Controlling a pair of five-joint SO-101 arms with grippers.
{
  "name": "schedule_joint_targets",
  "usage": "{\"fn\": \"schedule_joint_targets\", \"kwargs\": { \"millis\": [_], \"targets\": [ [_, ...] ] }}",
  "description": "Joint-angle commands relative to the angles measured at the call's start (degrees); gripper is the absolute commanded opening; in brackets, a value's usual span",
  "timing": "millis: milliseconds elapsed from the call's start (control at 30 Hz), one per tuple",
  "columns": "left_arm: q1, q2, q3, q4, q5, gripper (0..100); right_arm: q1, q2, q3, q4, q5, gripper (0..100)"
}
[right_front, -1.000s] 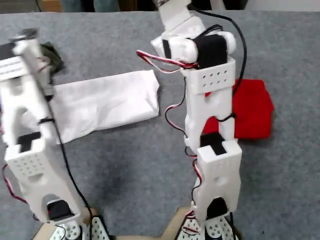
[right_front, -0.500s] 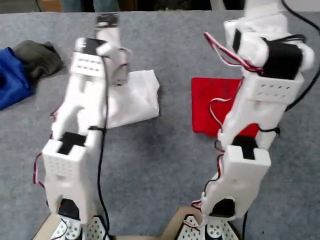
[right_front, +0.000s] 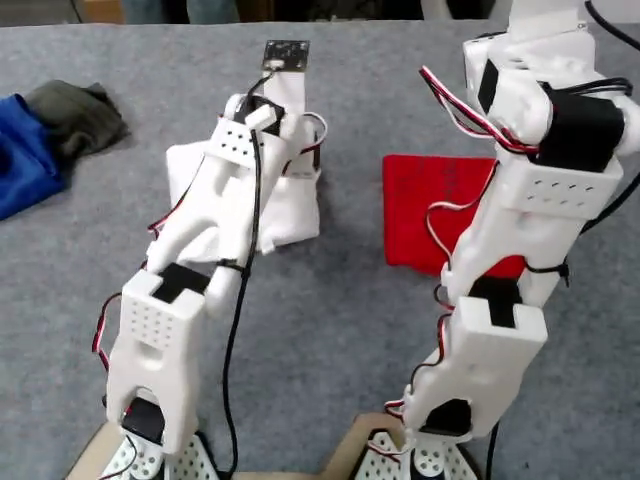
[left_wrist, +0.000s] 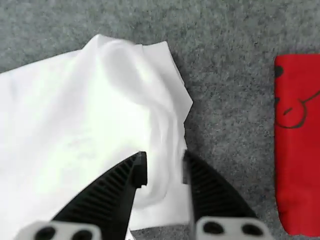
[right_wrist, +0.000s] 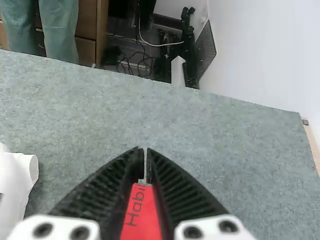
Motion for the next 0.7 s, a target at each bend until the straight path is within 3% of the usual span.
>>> {"fn": "schedule_joint_targets", "kwargs": {
  "millis": [0, 133, 233, 300, 400, 533, 667],
  "targets": [
    [-0.22, -1.85, -6.29, 2.20, 1.85, 28, 0.18, -1.54, -1.19, -0.70, -0.26, 1.5],
    [-7.69, -4.48, -16.31, 8.88, 1.49, 25, -2.37, 5.49, -0.13, -1.85, -0.44, 1.5],
    [-17.54, -4.04, -19.30, 13.10, 1.49, 10, -10.37, 13.05, 1.45, -2.20, -0.44, 1.5],
    [-24.48, -1.32, -16.84, 12.48, 1.41, 2, -17.41, 18.15, 1.54, -2.02, -0.26, 1.5],
    [-32.57, 5.27, -12.44, 7.82, 1.41, 4, -27.08, 25.63, 1.54, -1.85, -0.35, 1.5],
    [-33.63, 14.59, -11.21, -1.32, 1.41, 3, -33.93, 34.86, 1.54, -1.85, -0.35, 1.4],
    [-31.78, 23.30, -15.16, -5.36, 1.67, 3, -33.32, 43.21, 1.54, 0.09, -0.44, 1.4]
  ]
}}
